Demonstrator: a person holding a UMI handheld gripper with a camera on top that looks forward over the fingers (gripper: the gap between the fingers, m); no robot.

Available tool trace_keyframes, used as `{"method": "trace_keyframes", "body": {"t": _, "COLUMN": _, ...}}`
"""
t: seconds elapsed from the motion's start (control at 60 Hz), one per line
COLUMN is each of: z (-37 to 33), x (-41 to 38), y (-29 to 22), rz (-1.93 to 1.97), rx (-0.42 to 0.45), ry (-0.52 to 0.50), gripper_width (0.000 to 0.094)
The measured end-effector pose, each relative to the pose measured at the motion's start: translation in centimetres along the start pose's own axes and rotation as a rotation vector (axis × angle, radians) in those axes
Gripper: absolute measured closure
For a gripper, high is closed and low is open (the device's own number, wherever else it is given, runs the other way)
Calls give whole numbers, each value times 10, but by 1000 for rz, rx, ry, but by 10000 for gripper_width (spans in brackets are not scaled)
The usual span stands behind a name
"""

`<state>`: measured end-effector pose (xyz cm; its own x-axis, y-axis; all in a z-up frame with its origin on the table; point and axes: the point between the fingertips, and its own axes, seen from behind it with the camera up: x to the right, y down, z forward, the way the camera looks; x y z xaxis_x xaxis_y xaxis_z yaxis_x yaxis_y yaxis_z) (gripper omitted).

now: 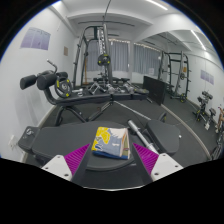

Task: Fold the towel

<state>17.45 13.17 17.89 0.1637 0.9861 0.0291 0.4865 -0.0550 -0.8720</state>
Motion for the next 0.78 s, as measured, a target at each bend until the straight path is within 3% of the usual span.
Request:
{"method": "trace_keyframes", "body": {"t": 0.317, "z": -204, "x": -35, "y": 34, "rz": 13, "rx": 53, "ry": 9, "gripper_width": 82}}
{"method": "trace_keyframes", "body": {"t": 0.517, "z": -250, "x": -67, "y": 51, "rz": 7, "rx": 60, "ry": -18, "gripper_width": 81}}
{"method": "trace_keyframes", "body": {"t": 0.783, "z": -261, "x": -91, "y": 47, "rz": -32, "rx": 94, "ry": -37, "gripper_width": 83}}
